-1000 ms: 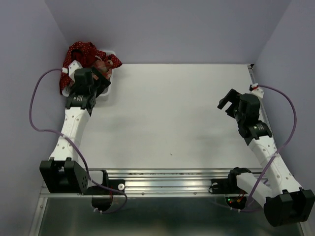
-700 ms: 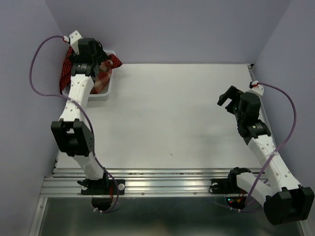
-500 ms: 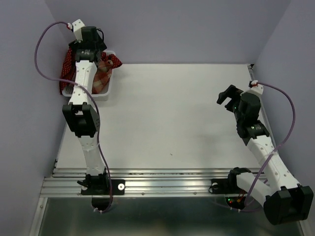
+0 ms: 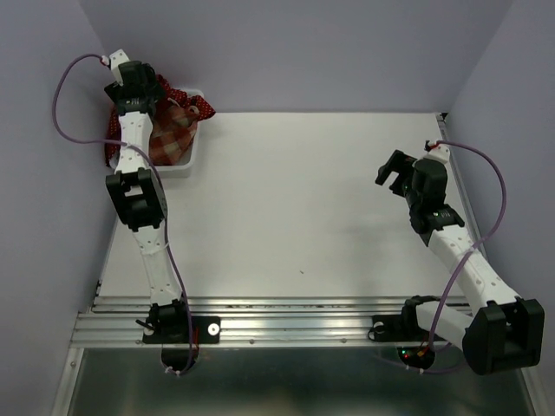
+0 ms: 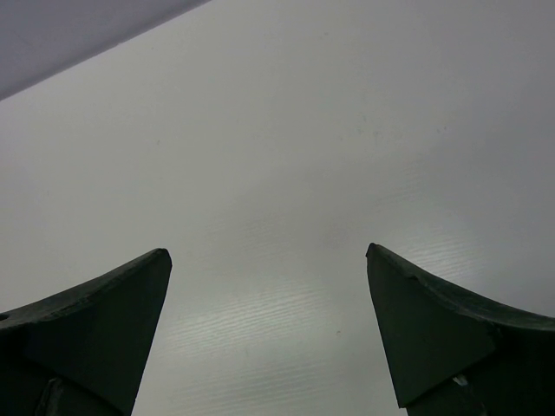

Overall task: Fold and stack the skirts
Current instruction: Grab the skirt from the pile

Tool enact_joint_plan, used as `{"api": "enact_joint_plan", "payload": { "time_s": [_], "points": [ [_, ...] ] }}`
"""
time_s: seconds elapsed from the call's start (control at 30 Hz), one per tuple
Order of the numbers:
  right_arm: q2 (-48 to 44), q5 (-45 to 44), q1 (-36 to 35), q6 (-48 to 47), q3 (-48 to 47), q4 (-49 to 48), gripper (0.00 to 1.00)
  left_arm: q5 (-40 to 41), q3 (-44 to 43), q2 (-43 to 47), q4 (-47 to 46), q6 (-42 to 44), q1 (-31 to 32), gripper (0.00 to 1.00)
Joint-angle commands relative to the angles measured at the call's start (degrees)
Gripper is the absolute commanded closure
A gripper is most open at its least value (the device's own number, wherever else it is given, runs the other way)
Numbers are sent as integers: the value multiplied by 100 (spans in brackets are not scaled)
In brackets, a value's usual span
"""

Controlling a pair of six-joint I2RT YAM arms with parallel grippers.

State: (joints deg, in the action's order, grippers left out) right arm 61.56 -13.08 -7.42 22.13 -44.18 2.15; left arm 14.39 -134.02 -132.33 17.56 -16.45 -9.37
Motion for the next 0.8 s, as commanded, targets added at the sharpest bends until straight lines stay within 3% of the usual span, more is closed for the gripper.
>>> {"api": "enact_joint_plan", "payload": {
  "time_s": [0.0, 0.13, 0.17, 0.2, 0.23, 0.27, 0.33, 0.4, 0.47, 0.77],
  "points": [
    [-47, 25, 30, -130, -55, -312, 0, -507, -371, -328, -771, 133, 40, 1],
    [-135, 69, 30, -113, -55, -312, 0, -613, -555, -530, -1043, 19, -12, 2],
    [-135, 95, 30, -95, -38, -312, 0, -639, -573, -522, -1096, -25, -30, 9],
    [-144, 113, 30, -86, -29, -312, 0, -639, -564, -495, -1158, -51, -39, 20],
    [-127, 130, 30, -103, -11, -312, 0, -657, -564, -417, -1202, -104, -39, 38],
    [-75, 148, 30, -112, -3, -312, 0, -735, -529, -364, -1281, -113, -39, 48],
    [13, 227, 30, -130, -11, -312, 0, -789, -416, -119, -1465, -122, -39, 82],
    [119, 349, 30, -130, -29, -312, 0, -667, -152, 84, -1615, -139, -39, 95],
    [189, 455, 30, -139, -73, -312, 0, -578, -55, 330, -1712, -113, -39, 100],
    [181, 587, 30, -104, -82, -312, 0, -814, -116, 1490, -2159, 177, -39, 100]
  ]
}}
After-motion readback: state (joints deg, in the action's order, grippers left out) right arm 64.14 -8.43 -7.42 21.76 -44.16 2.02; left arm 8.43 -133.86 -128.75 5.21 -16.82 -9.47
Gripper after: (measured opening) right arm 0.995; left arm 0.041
